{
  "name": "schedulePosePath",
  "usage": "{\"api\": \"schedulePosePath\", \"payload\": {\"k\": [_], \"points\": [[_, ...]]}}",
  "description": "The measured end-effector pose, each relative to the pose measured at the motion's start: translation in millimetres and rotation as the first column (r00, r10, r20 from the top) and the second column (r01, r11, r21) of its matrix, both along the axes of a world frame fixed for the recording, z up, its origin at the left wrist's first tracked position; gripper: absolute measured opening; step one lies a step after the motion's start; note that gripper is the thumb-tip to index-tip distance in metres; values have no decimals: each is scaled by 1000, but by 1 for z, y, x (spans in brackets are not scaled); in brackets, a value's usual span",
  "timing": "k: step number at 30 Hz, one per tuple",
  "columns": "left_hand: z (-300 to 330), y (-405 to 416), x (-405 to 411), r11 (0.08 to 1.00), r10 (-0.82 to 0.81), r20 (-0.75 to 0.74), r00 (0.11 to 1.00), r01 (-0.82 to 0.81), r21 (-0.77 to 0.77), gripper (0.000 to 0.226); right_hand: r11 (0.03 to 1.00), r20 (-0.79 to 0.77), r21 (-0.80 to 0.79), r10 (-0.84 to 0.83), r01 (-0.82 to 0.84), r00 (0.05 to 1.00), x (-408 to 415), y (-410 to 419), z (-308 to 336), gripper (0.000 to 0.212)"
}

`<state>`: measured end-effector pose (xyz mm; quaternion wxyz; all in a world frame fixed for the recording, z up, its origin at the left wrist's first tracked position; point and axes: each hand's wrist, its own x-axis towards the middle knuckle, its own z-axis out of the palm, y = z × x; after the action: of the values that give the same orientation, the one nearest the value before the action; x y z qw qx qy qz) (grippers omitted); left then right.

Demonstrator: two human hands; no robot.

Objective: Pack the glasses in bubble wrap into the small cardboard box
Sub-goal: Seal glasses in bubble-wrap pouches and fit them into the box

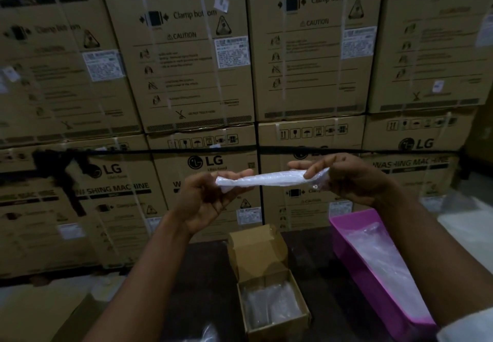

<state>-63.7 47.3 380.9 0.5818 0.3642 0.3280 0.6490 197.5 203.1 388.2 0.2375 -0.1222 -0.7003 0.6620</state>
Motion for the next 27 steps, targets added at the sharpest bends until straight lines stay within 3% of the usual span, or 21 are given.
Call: {"api": "schedulePosePath", "payload": {"k": [2,5,8,10,16,20,25,27], "points": [[-1,-1,-5,1000,4,-16,1000,-5,-10,26,997,34,67,32,-34,999,3,1,0,32],[-3,3,-7,988,126,-335,934,-148,-42,27,984,112,160,-93,74,989,3,2,1,35],[-1,4,-2,973,185,-417,890,-225,-47,37,960,154,205,-225,192,962,2,1,2,27],[1,3,0,974,190,-468,863,-224,-18,38,936,190,285,-264,205,946,0,-3,4,35],[9,6,13,984,159,-684,712,-168,55,32,923,380,386,-164,5,910,-23,-24,8,54],[10,6,11,975,208,-640,740,-209,77,29,899,447,436,-178,-40,877,-27,-28,3,41],[10,0,-16,963,242,-461,854,-269,7,38,972,345,232,-106,25,933,-7,-24,5,26],[12,1,-18,961,252,-483,838,-274,26,44,982,302,183,-99,44,948,-7,-25,8,24]]}}
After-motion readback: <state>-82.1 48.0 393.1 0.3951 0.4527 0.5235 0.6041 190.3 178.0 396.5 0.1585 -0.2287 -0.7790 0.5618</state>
